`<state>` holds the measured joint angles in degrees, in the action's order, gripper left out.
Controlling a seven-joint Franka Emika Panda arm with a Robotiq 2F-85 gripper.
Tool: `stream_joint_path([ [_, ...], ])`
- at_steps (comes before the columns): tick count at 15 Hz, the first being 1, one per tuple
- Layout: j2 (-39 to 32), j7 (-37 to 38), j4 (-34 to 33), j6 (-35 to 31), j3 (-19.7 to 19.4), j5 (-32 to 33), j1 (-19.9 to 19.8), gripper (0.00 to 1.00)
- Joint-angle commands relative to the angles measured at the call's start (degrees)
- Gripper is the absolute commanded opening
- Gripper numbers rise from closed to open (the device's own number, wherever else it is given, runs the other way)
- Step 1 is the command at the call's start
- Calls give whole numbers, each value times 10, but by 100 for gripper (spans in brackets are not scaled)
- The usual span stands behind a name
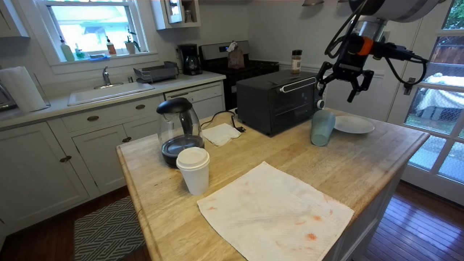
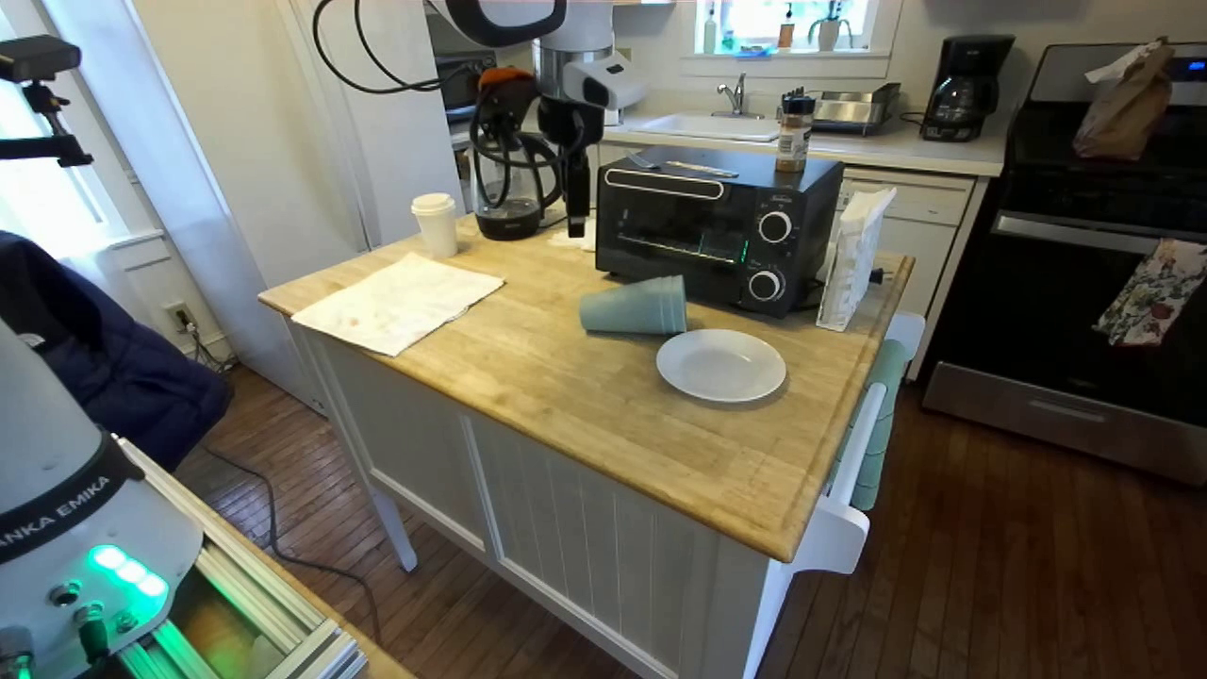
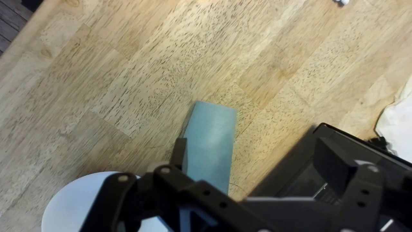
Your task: Stack the blue cups
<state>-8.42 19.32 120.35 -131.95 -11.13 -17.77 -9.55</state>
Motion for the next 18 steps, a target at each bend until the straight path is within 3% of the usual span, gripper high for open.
stream_joint_path([
  [1,2,-4,-5,9,1,-1,-5,100],
  [6,-11,-109,-16,-29,-5,-16,-28,100],
  [7,-2,-70,-2,-24,-1,0,-16,100],
  [11,-2,-97,-7,-25,-5,-2,-28,100],
  [13,-39,-96,-46,-17,-19,37,-37,100],
  [18,-114,-223,-122,-20,-19,58,-70,100],
])
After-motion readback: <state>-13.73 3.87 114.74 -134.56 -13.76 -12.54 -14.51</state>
